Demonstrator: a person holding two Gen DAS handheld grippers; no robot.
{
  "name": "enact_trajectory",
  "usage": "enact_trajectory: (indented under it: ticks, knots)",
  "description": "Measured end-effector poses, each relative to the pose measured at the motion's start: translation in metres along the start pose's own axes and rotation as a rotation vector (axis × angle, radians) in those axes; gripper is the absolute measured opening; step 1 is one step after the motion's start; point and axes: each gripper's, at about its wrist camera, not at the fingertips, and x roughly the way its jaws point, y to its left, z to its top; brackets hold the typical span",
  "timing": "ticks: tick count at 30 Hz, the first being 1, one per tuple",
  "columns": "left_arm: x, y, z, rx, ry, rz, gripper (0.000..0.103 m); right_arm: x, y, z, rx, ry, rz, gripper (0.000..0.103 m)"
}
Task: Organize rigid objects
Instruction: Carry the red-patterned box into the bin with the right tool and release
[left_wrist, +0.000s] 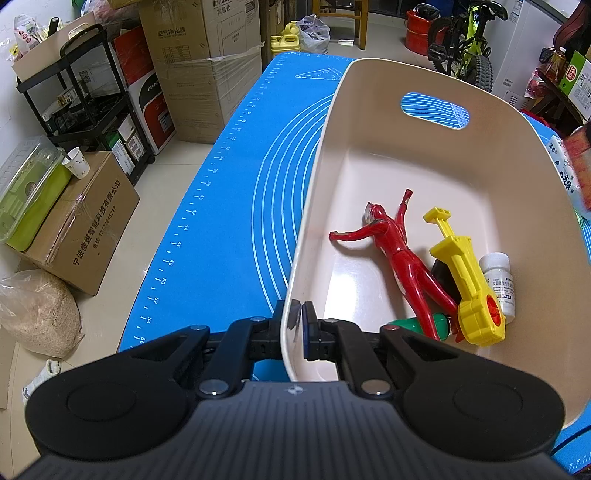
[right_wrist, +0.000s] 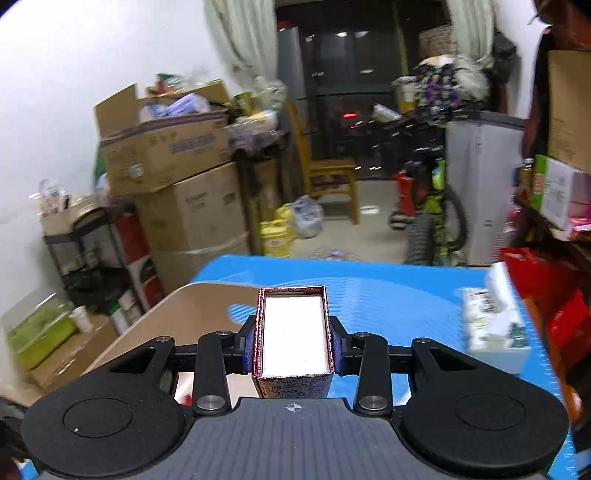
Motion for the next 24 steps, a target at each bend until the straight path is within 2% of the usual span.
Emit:
enact_trajectory:
  ticks: [6, 17, 21, 24]
  knots:
    - [0.0, 0.0, 0.0, 0.0, 0.0, 0.0, 0.01, 0.018, 0.031, -0.013, -0.074, 0.093, 0.042, 0.045]
    - [0.0, 0.0, 0.001, 0.0, 0.0, -0.001, 0.01, 0.049, 0.064, -0.045, -0.187, 0.271, 0.029, 0.045]
    - [0.0, 0.0, 0.001, 0.0, -0.001, -0.001, 0.01, 0.05, 0.068, -0.049, -0.216, 0.284, 0.026, 0.045]
    - [0.0, 0.0, 0.001, 0.0, 0.0, 0.0, 0.01, 0.046, 0.064, -0.046, -0.2, 0.279, 0.038, 0.049]
